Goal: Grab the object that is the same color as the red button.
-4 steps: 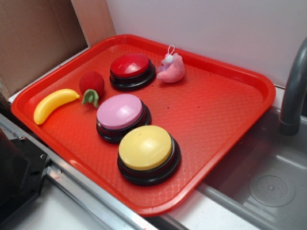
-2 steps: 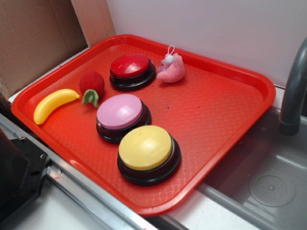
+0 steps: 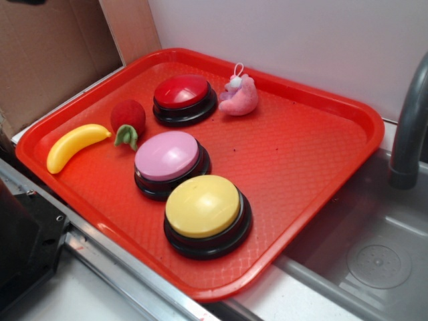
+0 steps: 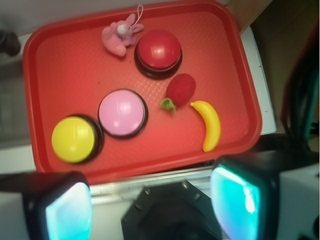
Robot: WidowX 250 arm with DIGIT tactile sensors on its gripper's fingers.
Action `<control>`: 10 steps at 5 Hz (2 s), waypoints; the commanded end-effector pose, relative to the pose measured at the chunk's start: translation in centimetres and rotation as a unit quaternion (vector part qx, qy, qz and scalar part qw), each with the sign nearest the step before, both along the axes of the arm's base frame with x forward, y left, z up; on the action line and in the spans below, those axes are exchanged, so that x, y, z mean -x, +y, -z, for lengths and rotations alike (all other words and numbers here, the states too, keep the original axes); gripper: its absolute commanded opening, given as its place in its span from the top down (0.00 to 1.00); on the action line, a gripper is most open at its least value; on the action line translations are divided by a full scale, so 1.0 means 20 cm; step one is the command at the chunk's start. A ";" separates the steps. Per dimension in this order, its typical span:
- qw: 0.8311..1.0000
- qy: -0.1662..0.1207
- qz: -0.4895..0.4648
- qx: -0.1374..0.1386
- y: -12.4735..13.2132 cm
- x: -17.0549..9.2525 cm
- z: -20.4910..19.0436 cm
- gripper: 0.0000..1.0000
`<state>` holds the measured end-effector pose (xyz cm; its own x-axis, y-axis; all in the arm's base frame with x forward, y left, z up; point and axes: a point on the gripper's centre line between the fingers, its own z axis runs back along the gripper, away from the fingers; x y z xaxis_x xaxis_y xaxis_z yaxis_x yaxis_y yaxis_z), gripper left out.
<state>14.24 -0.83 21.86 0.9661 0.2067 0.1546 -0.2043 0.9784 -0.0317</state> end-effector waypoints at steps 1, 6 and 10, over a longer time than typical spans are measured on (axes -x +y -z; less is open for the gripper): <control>0.989 -0.027 -0.143 -0.036 0.09 -0.20 0.20 0.00; 0.987 -0.025 -0.156 -0.014 0.31 -0.45 0.83 0.00; 0.986 -0.014 -0.153 -0.063 0.43 -0.50 0.96 0.50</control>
